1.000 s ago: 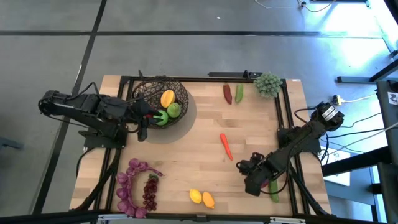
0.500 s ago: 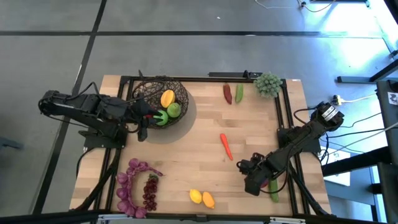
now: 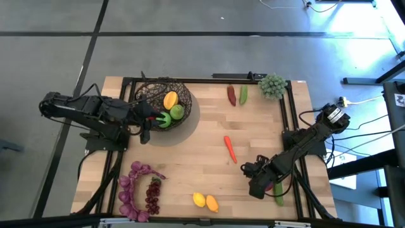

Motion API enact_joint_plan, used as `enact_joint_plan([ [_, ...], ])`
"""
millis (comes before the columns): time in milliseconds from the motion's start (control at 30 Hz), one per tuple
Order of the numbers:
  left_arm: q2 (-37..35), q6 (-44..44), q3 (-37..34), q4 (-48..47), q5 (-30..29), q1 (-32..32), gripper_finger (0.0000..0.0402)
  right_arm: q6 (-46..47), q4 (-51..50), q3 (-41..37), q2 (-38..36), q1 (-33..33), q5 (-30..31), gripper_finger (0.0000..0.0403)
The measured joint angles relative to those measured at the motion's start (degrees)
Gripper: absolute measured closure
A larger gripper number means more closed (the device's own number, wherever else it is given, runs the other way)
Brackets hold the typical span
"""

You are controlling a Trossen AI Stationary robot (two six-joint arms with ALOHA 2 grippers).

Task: Build produce basket
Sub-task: Put the red pomegranate into the black wire basket

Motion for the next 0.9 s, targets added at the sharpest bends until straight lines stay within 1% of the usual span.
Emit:
enact_joint_plan([
  [167, 0.0, 0.0, 0.0, 0.0, 0.0, 0.0, 0.0309, 0.0, 0.0, 0.0, 1.2, 0.0, -0.3, 0.0176],
  [333, 0.0, 0.0, 0.0, 0.0, 0.0, 0.0, 0.0309, 0.0, 0.1, 0.0, 4.4, 0.0, -3.2, 0.0189],
  [400, 0.0, 0.0, 0.0, 0.0, 0.0, 0.0, 0.0309, 0.0, 0.1, 0.0, 5.2, 0.0, -3.3, 0.0193],
  [667, 0.0, 0.0, 0.0, 0.0, 0.0, 0.0, 0.0309, 0.2, 0.4, 0.0, 5.2, 0.0, -3.2, 0.0213],
  [900, 0.0, 0.0, 0.0, 0.0, 0.0, 0.0, 0.0309, 0.2, 0.5, 0.0, 5.2, -0.2, -3.1, 0.0247],
])
